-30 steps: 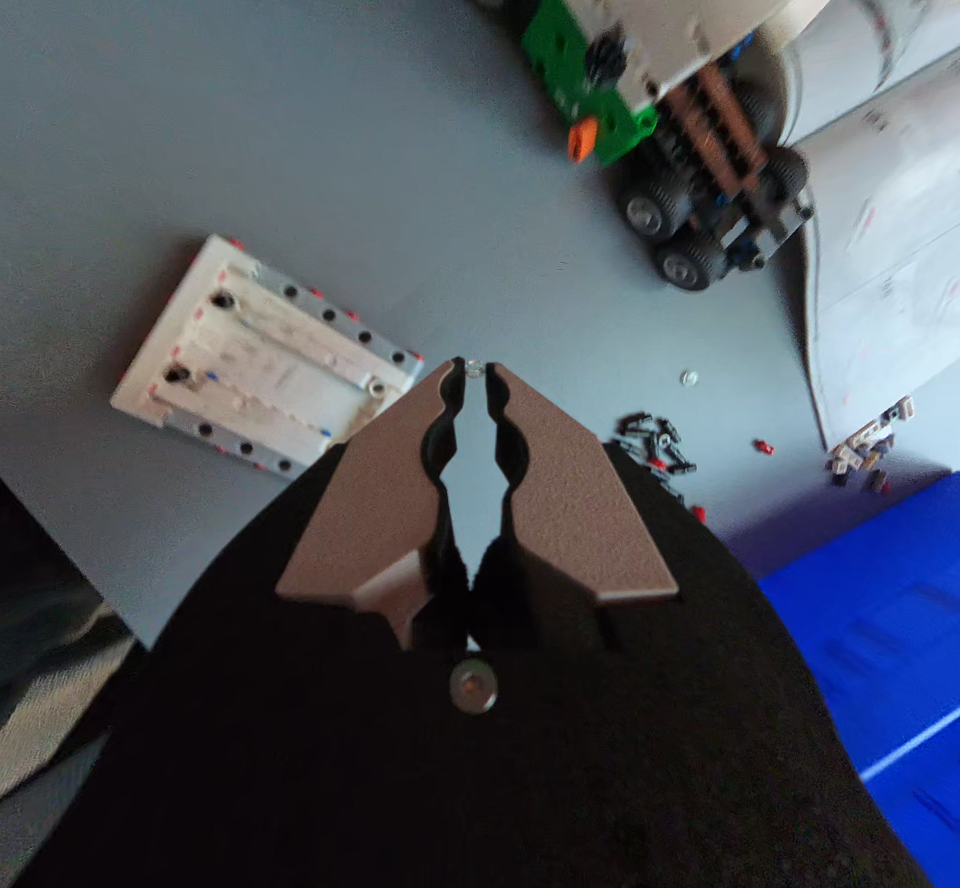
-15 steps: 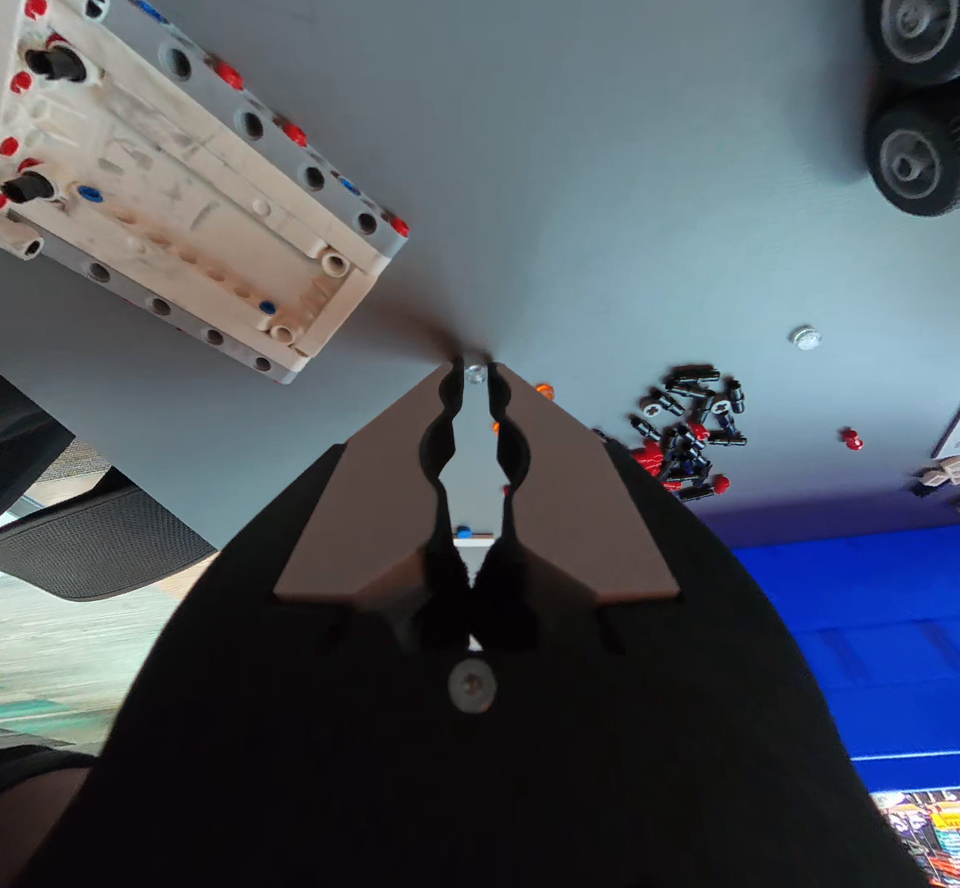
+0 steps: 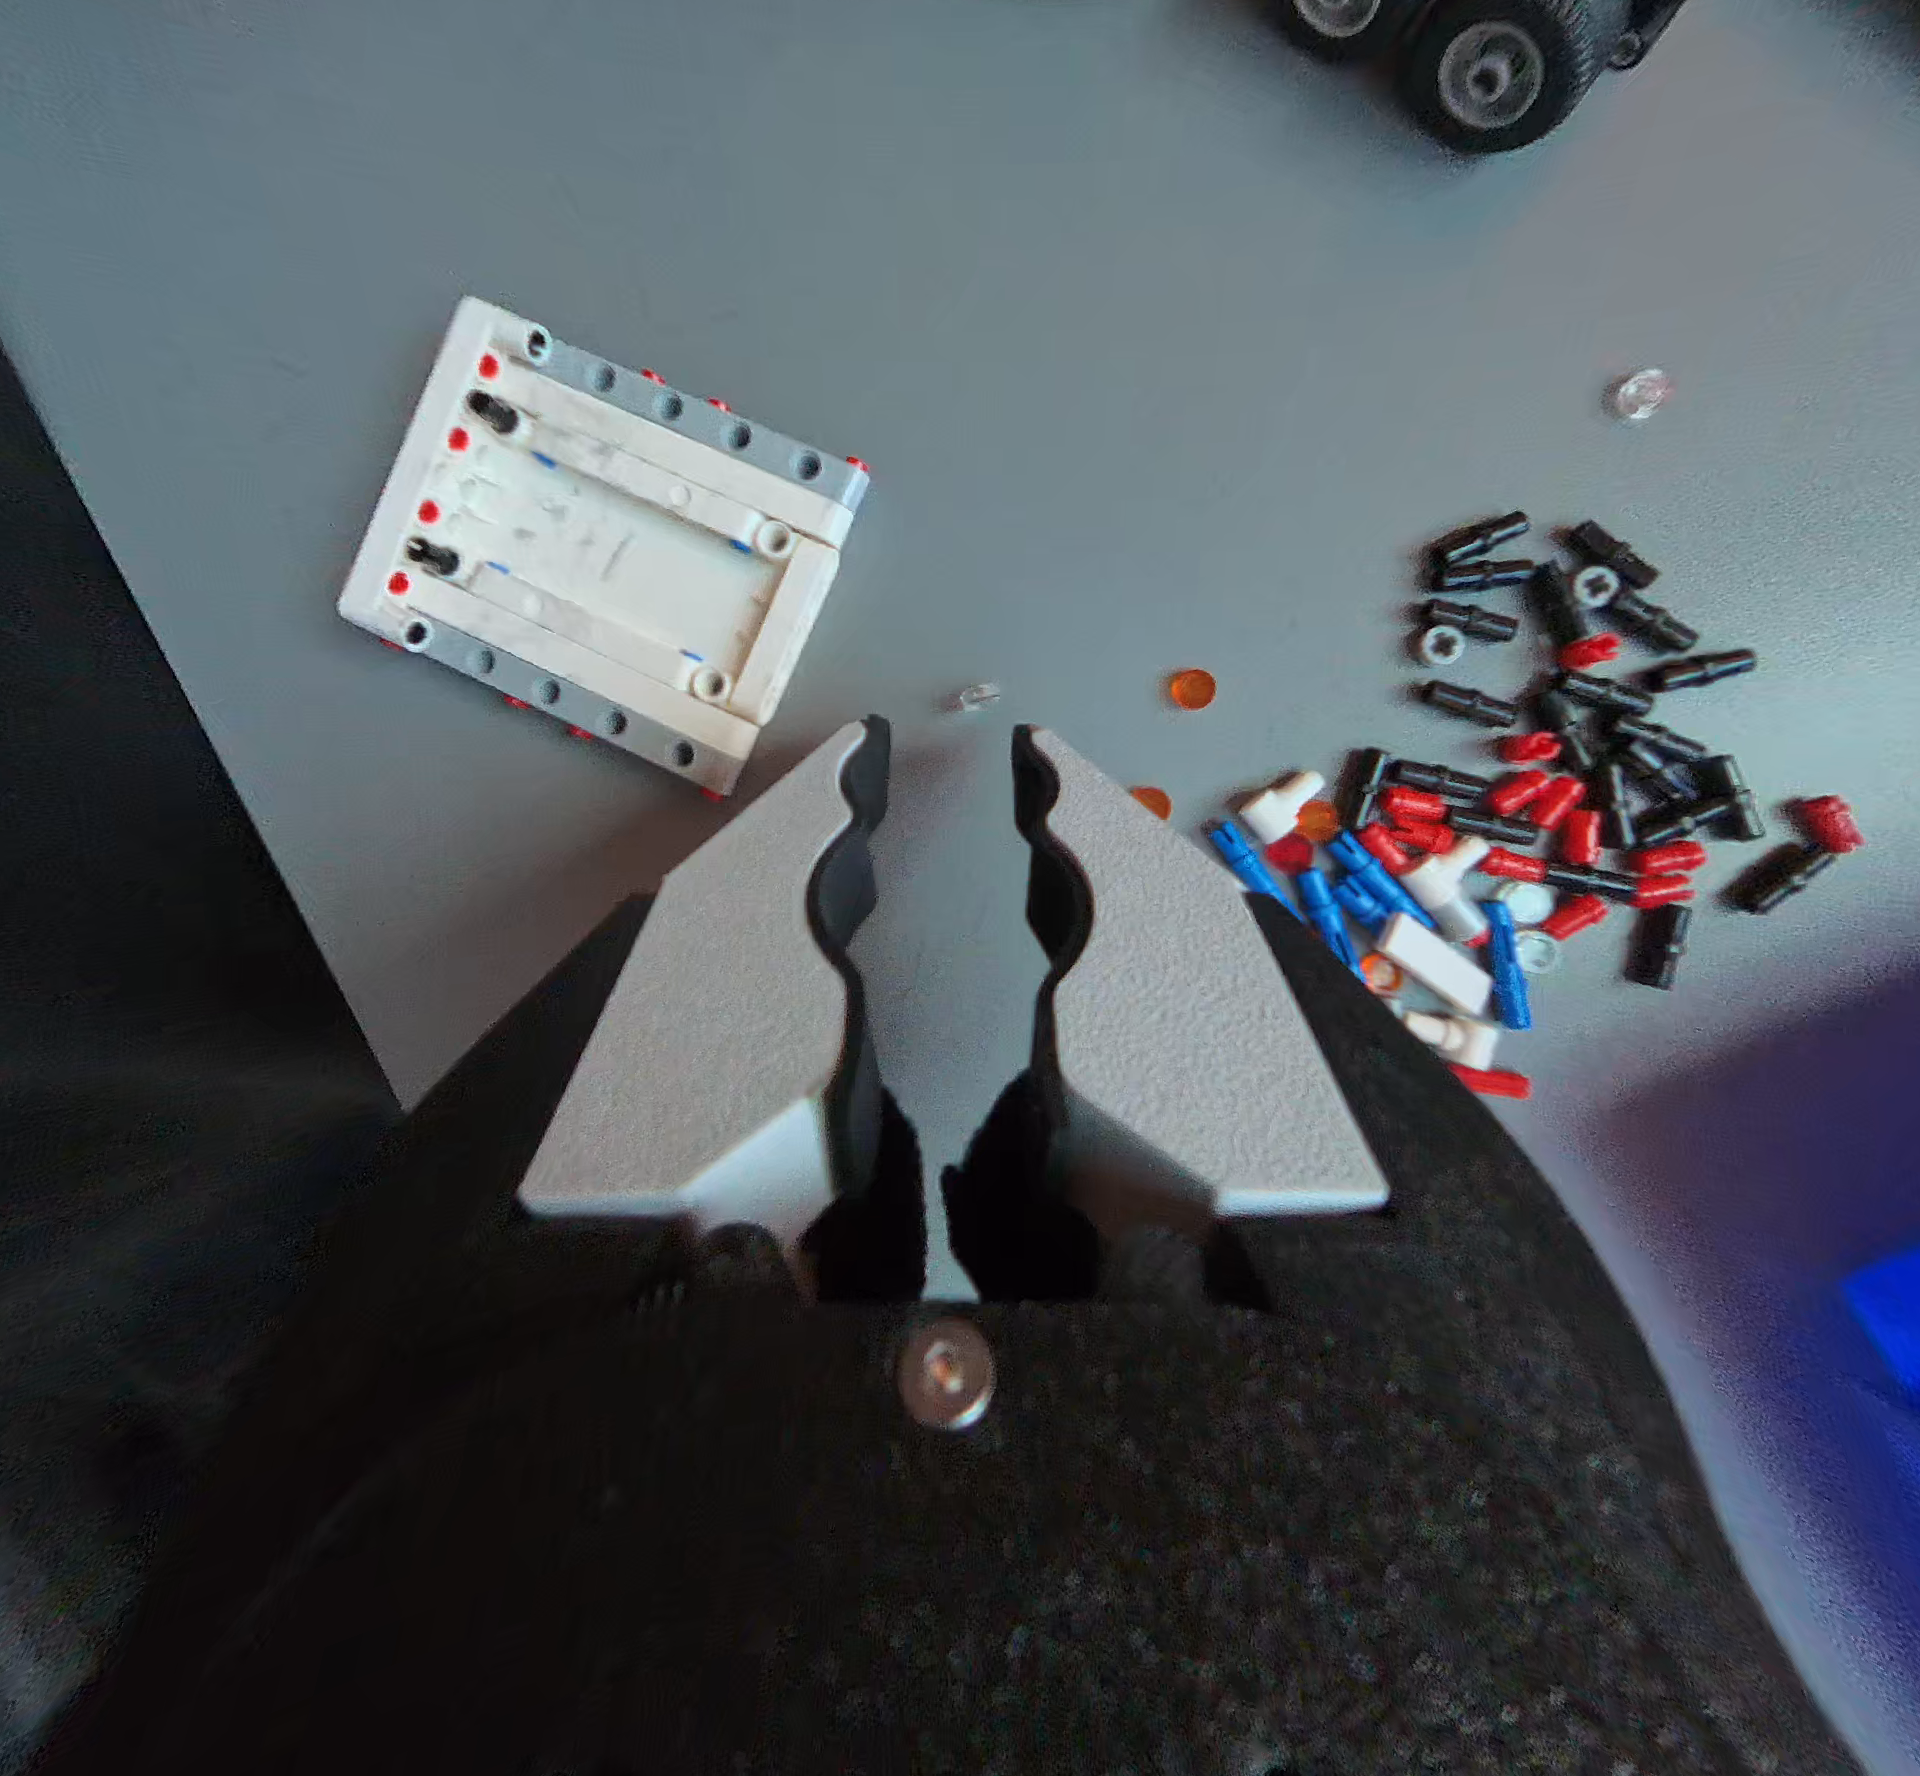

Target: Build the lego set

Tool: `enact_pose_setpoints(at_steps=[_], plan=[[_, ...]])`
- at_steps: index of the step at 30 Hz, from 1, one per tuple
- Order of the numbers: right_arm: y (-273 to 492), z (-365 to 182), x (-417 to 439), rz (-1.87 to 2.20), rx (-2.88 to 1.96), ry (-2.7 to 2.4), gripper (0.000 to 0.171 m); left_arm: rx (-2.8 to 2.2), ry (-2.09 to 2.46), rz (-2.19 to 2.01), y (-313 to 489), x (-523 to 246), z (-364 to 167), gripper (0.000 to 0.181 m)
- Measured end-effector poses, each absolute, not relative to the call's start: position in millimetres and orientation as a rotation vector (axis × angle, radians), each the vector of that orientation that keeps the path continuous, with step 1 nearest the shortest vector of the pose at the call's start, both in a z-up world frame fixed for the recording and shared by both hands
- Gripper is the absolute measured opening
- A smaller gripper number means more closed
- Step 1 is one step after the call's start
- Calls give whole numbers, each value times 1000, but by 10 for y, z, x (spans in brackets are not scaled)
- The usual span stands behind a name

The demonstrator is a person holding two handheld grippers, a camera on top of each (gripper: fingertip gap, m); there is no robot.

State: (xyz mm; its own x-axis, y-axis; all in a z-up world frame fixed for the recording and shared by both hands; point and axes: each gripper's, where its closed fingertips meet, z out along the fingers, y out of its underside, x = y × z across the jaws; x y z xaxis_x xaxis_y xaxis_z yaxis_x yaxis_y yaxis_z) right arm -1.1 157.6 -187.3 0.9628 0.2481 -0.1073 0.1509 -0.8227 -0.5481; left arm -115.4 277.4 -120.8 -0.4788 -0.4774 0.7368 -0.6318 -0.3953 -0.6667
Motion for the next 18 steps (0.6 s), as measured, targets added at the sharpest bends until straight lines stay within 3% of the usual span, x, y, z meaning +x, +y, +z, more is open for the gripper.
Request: enact_pose_setpoints(at_steps=[1, 5, 18], plan=[[1584, -1872, -29, 249, -2473, -259, 23, 1530, -1661, 2007, 2762, -1160, -1212, 2], [1612, -1923, 13, 118, -2279, -274, 19, 1509, -1667, 1999, 2717, -1169, -1220, 2], [1742, -1984, 72, 135, -2272, -364, 15, 1463, -1693, 1981, 2644, -1194, -1238, 2]])
